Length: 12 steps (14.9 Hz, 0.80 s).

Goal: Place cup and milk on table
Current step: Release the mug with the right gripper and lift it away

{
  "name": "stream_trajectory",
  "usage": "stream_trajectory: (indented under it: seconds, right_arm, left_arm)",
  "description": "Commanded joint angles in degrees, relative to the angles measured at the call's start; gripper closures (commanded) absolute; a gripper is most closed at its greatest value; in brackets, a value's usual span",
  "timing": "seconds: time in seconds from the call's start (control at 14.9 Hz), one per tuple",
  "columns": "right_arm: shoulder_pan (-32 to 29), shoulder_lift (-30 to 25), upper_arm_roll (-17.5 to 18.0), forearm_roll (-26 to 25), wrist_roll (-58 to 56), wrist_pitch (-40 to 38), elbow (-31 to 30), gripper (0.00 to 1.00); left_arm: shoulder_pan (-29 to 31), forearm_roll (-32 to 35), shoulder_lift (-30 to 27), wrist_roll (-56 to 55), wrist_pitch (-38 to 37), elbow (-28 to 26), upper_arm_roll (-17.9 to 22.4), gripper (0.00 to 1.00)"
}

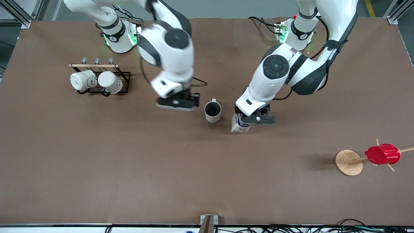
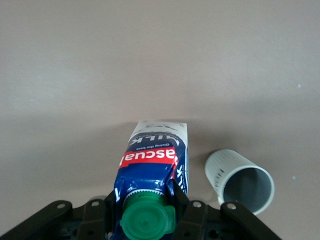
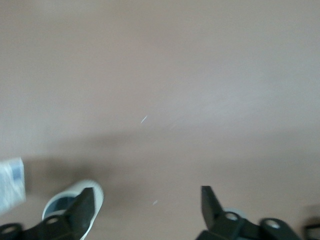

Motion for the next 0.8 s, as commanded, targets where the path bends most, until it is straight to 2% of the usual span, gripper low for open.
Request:
stream_trajectory:
  seconds: [0.0, 0.13, 0.27, 0.54, 0.6, 0.74]
  right_arm:
    - [-8.83, -8.64, 1.43, -0.44, 0.72, -1.74, -3.53, 0.00]
    - [-12.80, -12.77, -0.32, 2.87, -5.49, -5.25, -3.10, 0.00]
    - [-15.09, -16.55, -5.93, 9.29, -15.93, -10.43, -2.22, 0.00]
    - [-17.37, -20.43, -19.46, 17.90, -42.48, -16.68, -1.95, 0.00]
    - [-18.86, -20.78, -20.88, 19.14, -45.49, -17.57, -1.95, 0.00]
    - [-22.90, -20.79, -21.34, 19.25, -47.62, -19.67, -1.95, 0.00]
  left_arm:
    - [-1.62, 1.51, 2.42, -1.36, -1.10, 1.85, -0.55, 0.90]
    - [-2.33, 1.42, 3.21, -1.45, -1.10, 1.85, -0.55, 0.89]
    - [-2.41, 1.42, 3.21, -1.62, -1.19, 1.76, -0.64, 0.89]
    - [-3.12, 1.42, 3.04, -1.71, -1.19, 1.06, -0.64, 0.85]
    - [-2.77, 1.42, 2.43, -1.97, -1.19, -0.16, -0.64, 0.84]
    - [-2.68, 1.51, 1.81, -2.32, -1.19, -0.88, -0.64, 0.84]
